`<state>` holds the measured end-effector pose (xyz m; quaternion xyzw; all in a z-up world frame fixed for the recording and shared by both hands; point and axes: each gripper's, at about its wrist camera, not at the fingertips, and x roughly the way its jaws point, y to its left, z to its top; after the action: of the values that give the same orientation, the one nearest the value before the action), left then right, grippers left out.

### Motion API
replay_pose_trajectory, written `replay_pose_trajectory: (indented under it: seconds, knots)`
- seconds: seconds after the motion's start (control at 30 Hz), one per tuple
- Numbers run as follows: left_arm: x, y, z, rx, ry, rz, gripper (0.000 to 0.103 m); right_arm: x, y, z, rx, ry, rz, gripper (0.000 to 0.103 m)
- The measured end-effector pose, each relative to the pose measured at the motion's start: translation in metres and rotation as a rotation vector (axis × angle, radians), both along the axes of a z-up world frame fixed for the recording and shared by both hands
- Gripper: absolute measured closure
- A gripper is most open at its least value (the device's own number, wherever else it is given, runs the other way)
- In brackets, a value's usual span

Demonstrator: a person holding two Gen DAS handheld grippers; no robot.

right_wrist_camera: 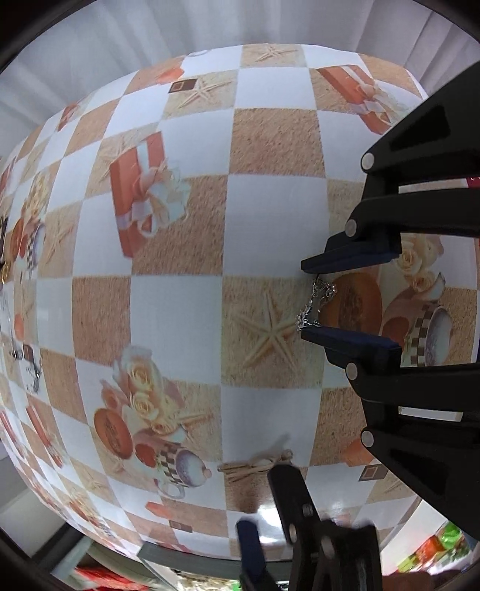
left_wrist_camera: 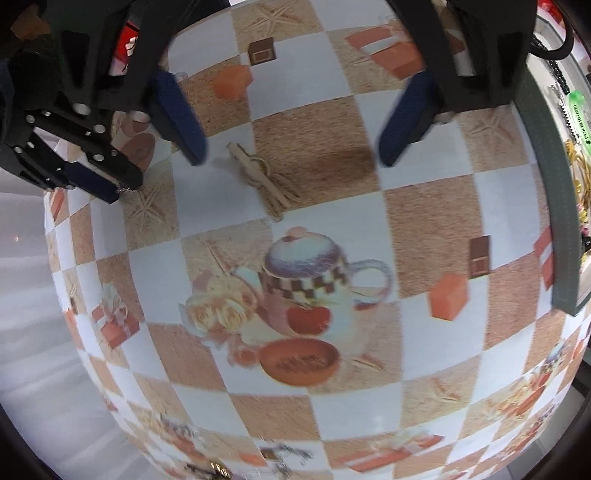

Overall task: Organize jewelry
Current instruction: 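Grasp the gold bow hair clip with the left tool while the right tool grasps the silver chain, then carry the gold bow clip toward the tray with the left tool while the right tool carries the silver chain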

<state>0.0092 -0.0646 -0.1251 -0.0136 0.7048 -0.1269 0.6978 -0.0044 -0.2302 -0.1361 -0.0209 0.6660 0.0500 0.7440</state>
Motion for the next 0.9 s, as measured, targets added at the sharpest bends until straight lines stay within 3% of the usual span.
replay_pose_trajectory:
  seconds: [0.13,0.37,0.5,0.73,0.9]
  knots:
    - [0.002,-0.020,-0.001,0.044,-0.024,-0.042,0.016,-0.001,-0.010,0.001,0.009,0.000,-0.014,0.071]
    - [0.000,-0.051,0.004,0.143,-0.070,-0.140,0.048,-0.002,-0.008,0.002,0.012,-0.002,-0.014,0.071]
    - [-0.001,-0.058,0.007,0.130,-0.082,-0.166,0.079,-0.002,-0.008,0.002,0.010,-0.001,-0.013,0.071]
    - [-0.001,-0.037,0.017,0.004,-0.065,-0.101,0.080,0.003,-0.007,0.001,0.029,0.006,-0.021,0.071]
    - [0.003,-0.012,0.030,-0.039,-0.078,-0.062,0.080,0.014,-0.017,0.019,0.078,-0.002,-0.041,0.071]
